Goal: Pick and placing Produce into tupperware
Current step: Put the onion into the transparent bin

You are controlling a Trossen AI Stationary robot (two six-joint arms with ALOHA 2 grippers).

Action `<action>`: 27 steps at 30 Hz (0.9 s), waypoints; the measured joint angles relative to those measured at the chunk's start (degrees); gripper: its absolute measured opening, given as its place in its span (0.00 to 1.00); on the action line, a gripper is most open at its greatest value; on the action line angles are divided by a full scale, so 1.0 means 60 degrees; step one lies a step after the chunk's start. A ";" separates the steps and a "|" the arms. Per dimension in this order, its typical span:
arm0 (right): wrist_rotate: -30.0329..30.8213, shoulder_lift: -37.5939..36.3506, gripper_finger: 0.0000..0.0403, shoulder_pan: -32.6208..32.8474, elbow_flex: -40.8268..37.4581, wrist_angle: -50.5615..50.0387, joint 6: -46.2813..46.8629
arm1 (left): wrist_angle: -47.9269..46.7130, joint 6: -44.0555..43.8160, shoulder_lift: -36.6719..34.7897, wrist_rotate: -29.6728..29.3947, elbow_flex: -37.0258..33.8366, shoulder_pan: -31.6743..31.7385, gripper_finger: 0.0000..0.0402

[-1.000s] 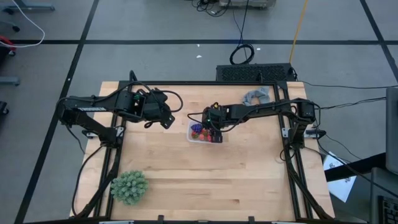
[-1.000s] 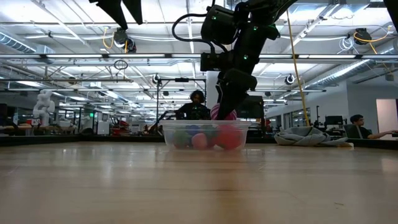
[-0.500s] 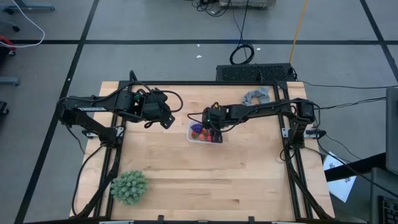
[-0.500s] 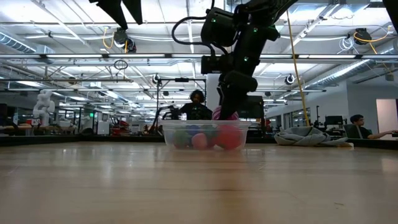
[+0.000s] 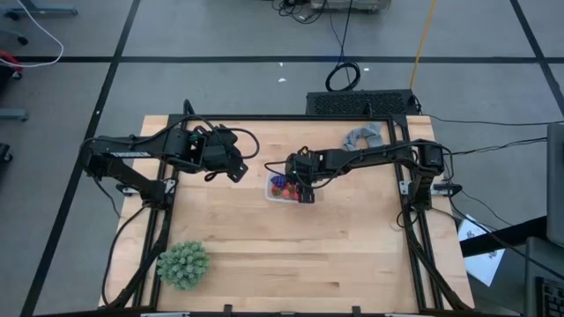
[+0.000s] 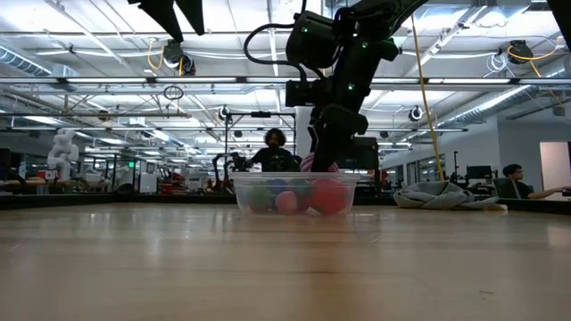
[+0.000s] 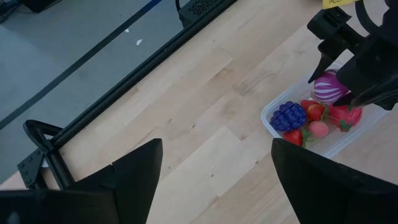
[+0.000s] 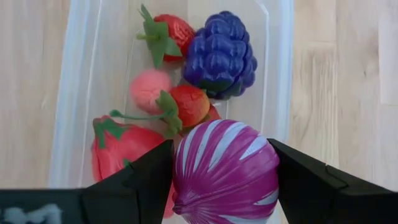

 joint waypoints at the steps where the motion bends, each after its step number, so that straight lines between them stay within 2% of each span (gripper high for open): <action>1: 0.0000 0.0000 0.58 0.0000 0.0000 -0.0019 0.0000 | 0.0000 0.0000 0.0000 0.0000 0.0000 0.0000 0.77; 27: -0.0004 0.0000 0.59 0.0004 0.0000 -0.0049 0.0078 | 0.0000 -0.0007 0.0000 0.0000 0.0000 -0.0004 0.77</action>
